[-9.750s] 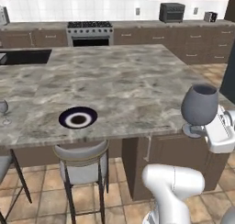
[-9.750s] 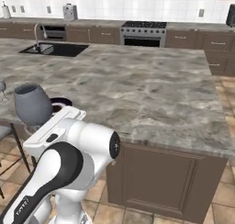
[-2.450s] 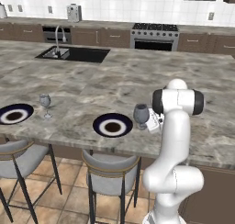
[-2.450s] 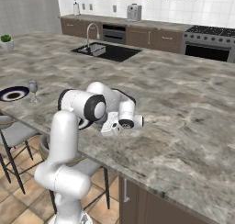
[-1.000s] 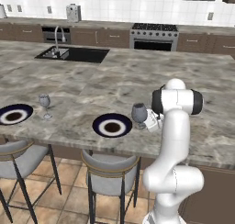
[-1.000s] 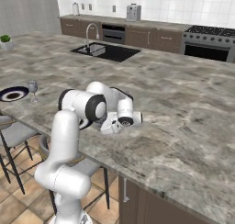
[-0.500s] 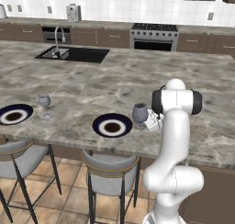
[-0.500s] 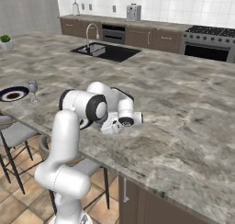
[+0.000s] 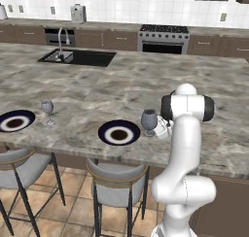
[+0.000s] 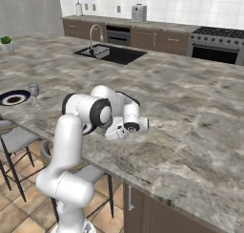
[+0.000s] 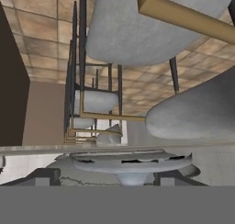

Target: Retrieve the wine glasses from the counter and place one next to each plate.

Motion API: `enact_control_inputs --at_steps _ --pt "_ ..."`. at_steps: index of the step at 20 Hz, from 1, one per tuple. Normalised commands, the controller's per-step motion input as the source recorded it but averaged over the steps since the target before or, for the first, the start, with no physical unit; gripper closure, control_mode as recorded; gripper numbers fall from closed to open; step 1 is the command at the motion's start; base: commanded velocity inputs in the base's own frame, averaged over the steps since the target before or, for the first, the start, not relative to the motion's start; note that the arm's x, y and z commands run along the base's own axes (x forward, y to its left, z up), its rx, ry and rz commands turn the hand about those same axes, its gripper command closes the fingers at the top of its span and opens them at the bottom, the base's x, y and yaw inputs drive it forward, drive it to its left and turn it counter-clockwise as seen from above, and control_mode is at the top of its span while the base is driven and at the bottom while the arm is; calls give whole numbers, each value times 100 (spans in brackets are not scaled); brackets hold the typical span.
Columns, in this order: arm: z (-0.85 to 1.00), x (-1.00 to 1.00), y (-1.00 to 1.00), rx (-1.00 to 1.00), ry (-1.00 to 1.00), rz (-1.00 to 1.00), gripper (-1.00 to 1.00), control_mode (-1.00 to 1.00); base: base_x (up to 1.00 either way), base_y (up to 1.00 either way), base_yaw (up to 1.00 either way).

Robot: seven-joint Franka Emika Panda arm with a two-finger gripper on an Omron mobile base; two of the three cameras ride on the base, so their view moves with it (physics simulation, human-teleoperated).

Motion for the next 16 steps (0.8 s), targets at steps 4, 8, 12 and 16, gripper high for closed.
enact_control_inputs --at_steps 4,8,12,16 --pt "-28 0 -17 -1 0 -5 -100 -100 0 0 0" --pt "-29 0 -19 -1 0 -10 -100 -100 0 0 0" --pt "-15 0 -19 0 0 -18 -100 -100 0 0 0" --pt "0 -8 -16 0 1 -11 -100 -100 0 0 0"
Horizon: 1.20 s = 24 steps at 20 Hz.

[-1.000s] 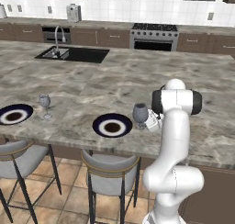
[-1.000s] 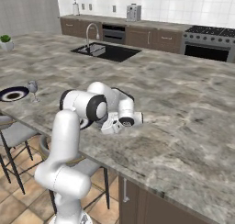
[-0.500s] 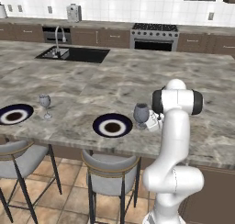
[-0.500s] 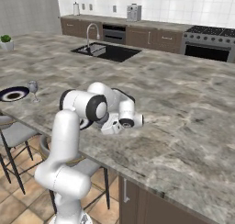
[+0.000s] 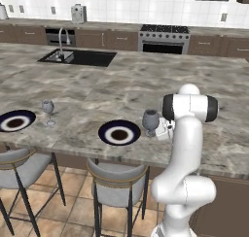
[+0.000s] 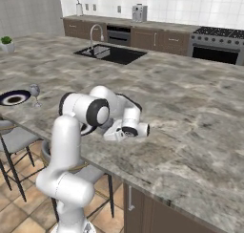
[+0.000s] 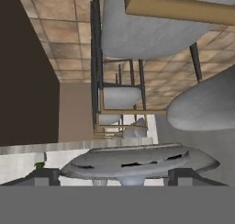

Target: Retrieve the wine glasses from the counter and place one next to each plate.

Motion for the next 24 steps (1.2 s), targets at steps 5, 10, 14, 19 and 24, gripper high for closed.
enact_control_inputs --at_steps 5,10,14,19,24 --pt "1 -31 -4 0 11 0 -100 -100 0 0 0" --pt "0 -29 -11 0 14 0 -100 -100 0 0 0" --pt "0 -14 -15 0 2 0 -100 -100 0 0 0" --pt "0 0 -17 0 0 -1 -100 -100 0 0 0" --pt "0 0 -28 0 -5 -5 -100 -100 0 0 0"
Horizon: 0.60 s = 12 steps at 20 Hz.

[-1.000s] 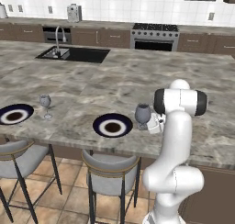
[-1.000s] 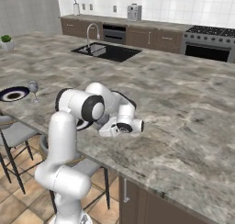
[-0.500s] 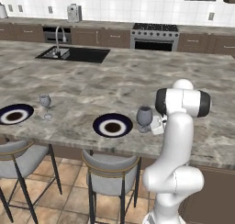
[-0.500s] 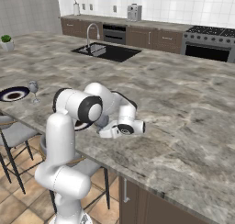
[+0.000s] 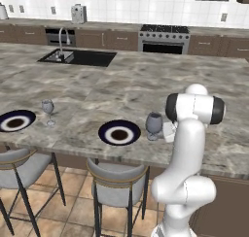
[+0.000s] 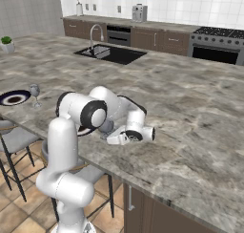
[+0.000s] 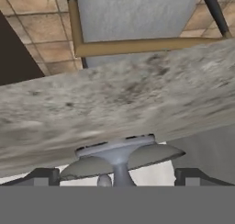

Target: Retrieve the wine glasses from the counter and place one next to each plate.

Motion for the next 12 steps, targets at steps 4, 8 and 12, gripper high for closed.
enact_control_inputs --at_steps 4,8,12 --pt "0 0 -21 0 -8 -4 -100 -100 0 0 0" --pt "-5 -3 -21 0 -11 -4 -100 -100 0 0 0" --pt "18 -52 -18 0 -18 -1 -100 -100 0 0 0"
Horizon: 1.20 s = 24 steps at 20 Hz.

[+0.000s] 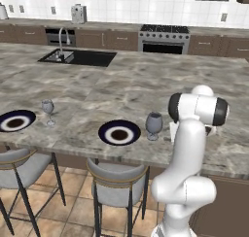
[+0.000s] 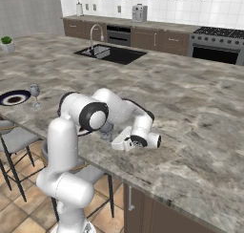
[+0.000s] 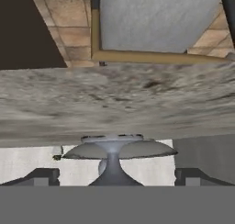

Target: Retrieve the wine glasses from the counter and place one next to each plate.

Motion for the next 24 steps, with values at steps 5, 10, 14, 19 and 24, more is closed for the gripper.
enact_control_inputs --at_steps 5,10,14,19,24 --pt "68 -87 -1 0 -21 0 -100 -100 0 0 0" --pt "97 -84 4 0 -24 0 -100 -100 0 0 0" --pt "100 -77 25 -1 -23 0 -100 -100 0 0 0" --pt "100 -52 41 -4 -13 0 -100 -100 0 0 0" --pt "100 -51 46 -6 -10 0 -100 -100 0 0 0"
